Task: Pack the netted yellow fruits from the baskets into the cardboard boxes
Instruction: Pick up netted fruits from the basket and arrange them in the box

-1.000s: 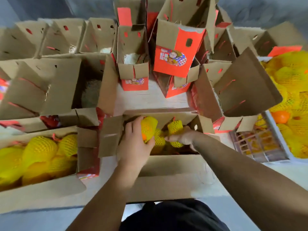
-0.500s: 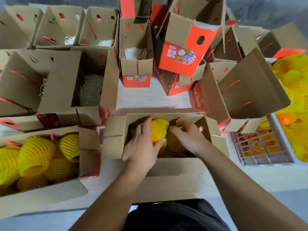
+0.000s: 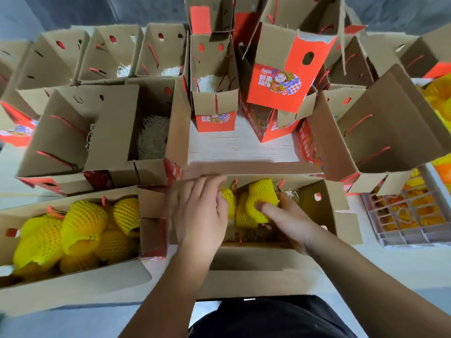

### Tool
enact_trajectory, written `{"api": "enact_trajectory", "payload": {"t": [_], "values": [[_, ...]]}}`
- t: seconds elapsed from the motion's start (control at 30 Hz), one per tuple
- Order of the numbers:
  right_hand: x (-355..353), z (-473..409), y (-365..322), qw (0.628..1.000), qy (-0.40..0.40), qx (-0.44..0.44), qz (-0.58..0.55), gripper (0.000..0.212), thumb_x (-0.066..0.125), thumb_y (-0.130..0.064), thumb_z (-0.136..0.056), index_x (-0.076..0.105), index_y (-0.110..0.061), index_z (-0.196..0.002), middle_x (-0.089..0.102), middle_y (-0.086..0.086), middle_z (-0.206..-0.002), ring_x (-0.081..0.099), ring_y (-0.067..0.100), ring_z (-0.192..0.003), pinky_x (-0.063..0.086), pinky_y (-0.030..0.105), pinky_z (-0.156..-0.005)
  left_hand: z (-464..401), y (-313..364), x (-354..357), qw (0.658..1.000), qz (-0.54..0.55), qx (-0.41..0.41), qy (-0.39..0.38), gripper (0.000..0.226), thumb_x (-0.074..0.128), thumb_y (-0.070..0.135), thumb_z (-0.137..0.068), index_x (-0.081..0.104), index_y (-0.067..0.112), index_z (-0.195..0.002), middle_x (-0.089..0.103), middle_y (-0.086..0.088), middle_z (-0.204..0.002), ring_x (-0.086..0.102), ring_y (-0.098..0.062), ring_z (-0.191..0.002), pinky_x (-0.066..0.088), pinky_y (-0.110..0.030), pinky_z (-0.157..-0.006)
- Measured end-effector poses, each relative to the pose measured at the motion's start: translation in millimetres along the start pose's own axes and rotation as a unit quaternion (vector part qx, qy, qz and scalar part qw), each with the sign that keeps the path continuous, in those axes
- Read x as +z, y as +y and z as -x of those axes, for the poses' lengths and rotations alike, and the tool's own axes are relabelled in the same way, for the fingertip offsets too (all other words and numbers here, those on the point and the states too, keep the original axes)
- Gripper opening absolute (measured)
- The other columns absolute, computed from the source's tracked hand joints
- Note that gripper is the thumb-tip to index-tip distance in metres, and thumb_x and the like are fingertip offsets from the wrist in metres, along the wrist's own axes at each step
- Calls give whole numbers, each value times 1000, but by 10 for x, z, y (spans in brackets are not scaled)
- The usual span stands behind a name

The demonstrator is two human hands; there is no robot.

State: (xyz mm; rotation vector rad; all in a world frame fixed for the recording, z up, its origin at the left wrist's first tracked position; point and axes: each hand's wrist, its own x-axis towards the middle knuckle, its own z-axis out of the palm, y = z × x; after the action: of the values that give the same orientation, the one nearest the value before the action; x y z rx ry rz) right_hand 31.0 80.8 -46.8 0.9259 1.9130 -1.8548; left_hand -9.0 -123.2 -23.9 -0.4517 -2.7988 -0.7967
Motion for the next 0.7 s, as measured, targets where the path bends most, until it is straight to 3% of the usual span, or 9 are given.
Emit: {"api": "enact_trajectory", "payload": {"t": [0.1, 0.13, 0.2, 0.23, 0.3, 0.37, 0.5, 0.63, 0.7], "values": [[166, 138, 195, 983, -63, -20, 171, 61, 85, -41, -73, 40, -32, -113, 68, 5, -97, 65, 7, -72, 53, 27, -59, -138, -182, 22, 998, 7, -58, -37, 60, 59, 13, -97, 43, 27, -152, 47, 5, -153, 44, -23, -137, 38, -40, -114], [231, 156, 274, 967, -85, -36, 236, 63, 87, -41, -73, 37, -32, -111, 66, 5, -96, 62, 7, -71, 50, 26, -57, -121, -188, 35, 992, 74, -92, -44, 62, 58, 5, -97, 42, 23, -154, 47, 6, -153, 45, -16, -137, 34, -25, -117], [330, 145, 388, 936, -107, -101, 319, 61, 86, -42, -76, 36, -33, -109, 62, -3, -91, 53, 3, -66, 45, 20, -56, -31, -158, 68, 982, 151, -112, -27, 60, 57, -7, -95, 48, 16, -150, 60, 4, -135, 44, 4, -119, 20, 4, -104], [364, 121, 402, 922, -114, -135, 344, 59, 85, -42, -78, 37, -36, -111, 59, -8, -93, 50, 0, -67, 42, 18, -57, 24, -136, 72, 984, 144, -104, -13, 58, 58, -10, -94, 53, 14, -147, 66, -1, -124, 40, 9, -108, 19, 8, -97], [431, 49, 374, 879, -138, -190, 414, 60, 80, -41, -82, 42, -38, -128, 55, -9, -115, 50, 1, -83, 39, 18, -70, 90, -130, 81, 985, 140, -100, -11, 54, 58, -8, -95, 56, 19, -142, 67, -3, -105, 42, 4, -94, 28, 0, -89], [502, -32, 356, 831, -167, -231, 478, 64, 72, -36, -87, 43, -34, -143, 41, -7, -130, 46, 4, -96, 36, 18, -83, 93, -132, 70, 981, 156, -114, -14, 49, 56, -5, -98, 56, 20, -140, 57, 9, -89, 47, 2, -88, 33, -5, -80], [661, -171, 339, 803, -190, -252, 505, 56, 68, -20, -94, 48, -30, -145, 34, -1, -131, 51, 21, -111, 43, 32, -104, 45, -132, 61, 983, 148, -111, 12, 42, 54, -5, -98, 61, 16, -133, 48, 17, -83, 36, 33, -99, 21, 11, -80], [734, -285, 218, 798, -180, -207, 537, 63, 69, -35, -94, 41, -30, -150, 39, 12, -144, 58, 34, -117, 52, 41, -88, -156, -151, 134, 986, 118, -120, -4, 42, 54, -5, -96, 62, 15, -132, 52, 12, -78, 48, 12, -80, 26, 6, -75], [722, -316, 101, 809, -195, -189, 521, 59, 66, -40, -94, 43, -34, -148, 39, 8, -142, 56, 32, -116, 51, 37, -90, -283, -160, 154, 983, 123, -131, -31, 44, 51, -4, -96, 60, 15, -135, 63, 3, -96, 61, -4, -92, 36, -10, -76]]}}
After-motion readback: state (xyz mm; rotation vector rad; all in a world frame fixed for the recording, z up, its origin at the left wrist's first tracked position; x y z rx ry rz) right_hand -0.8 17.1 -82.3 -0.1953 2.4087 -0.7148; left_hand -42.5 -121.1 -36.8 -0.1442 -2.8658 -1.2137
